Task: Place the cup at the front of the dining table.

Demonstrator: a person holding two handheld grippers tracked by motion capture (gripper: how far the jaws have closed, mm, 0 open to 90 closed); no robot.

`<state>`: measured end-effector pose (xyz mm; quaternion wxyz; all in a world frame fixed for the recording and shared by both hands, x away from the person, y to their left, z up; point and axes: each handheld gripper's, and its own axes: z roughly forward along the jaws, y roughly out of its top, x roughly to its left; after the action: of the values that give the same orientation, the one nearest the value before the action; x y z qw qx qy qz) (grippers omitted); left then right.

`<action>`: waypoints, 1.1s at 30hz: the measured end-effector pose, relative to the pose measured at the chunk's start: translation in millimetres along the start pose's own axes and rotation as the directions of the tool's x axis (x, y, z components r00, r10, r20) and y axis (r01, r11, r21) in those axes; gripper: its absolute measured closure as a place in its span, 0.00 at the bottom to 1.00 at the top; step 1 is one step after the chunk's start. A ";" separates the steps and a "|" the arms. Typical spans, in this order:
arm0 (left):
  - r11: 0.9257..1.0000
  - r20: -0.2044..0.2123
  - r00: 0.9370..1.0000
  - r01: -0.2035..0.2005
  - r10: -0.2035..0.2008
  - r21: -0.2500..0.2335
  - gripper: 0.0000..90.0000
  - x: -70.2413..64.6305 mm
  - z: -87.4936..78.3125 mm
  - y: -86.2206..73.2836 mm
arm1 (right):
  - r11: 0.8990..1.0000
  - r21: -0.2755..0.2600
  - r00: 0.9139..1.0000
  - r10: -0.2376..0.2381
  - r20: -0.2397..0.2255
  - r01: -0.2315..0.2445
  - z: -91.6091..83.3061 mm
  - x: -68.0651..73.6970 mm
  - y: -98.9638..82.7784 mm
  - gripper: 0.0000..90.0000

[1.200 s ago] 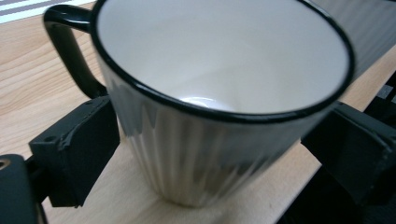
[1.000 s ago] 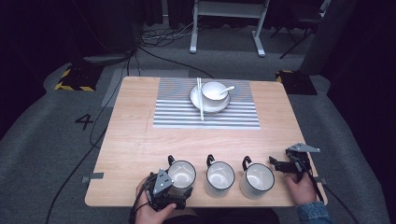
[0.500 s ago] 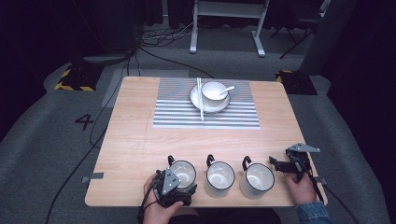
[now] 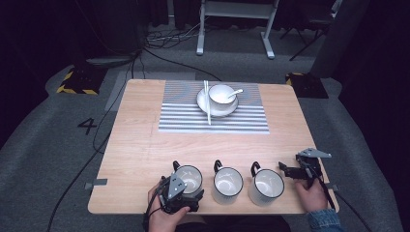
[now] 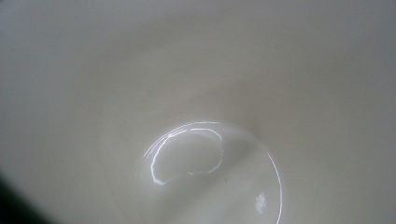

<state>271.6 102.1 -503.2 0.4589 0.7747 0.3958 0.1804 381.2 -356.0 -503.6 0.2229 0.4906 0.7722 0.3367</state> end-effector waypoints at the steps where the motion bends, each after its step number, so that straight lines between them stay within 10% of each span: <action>1: 1.000 -0.002 1.000 0.002 -0.002 0.001 0.04 0.0 -0.2 0.1 | 1.000 0.000 1.000 0.000 0.000 0.000 0.0 0.0 0.0 0.17; 33: 0.999 -0.038 0.998 -0.052 0.052 0.000 0.04 33.7 -14.4 80.0 | 1.000 0.000 1.000 0.006 0.007 -0.006 -0.3 0.8 -0.4 0.17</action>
<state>319.1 115.2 -430.4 0.4471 0.7810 0.3838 0.2071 380.5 -355.5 -503.7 0.2246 0.4942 0.7699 0.3355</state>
